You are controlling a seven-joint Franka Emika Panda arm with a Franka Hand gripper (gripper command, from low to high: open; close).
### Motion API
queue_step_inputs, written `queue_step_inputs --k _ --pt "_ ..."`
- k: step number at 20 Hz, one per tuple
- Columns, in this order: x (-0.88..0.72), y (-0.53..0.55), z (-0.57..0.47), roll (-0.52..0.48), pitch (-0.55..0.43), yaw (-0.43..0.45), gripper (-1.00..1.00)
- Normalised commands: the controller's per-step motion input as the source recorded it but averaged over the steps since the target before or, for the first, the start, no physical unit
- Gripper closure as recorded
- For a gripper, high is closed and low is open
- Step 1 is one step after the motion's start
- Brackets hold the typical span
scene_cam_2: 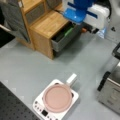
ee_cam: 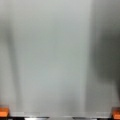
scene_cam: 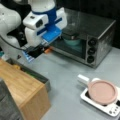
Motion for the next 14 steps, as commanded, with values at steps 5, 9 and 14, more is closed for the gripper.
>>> queue_step_inputs --k 5,9,14 --pt "-0.05 0.08 -0.01 0.451 -0.091 0.137 -1.0" --pt "-0.16 0.16 -0.09 0.387 -0.133 0.115 -1.0" --pt "-0.22 0.02 -0.15 0.224 -0.137 0.085 -1.0"
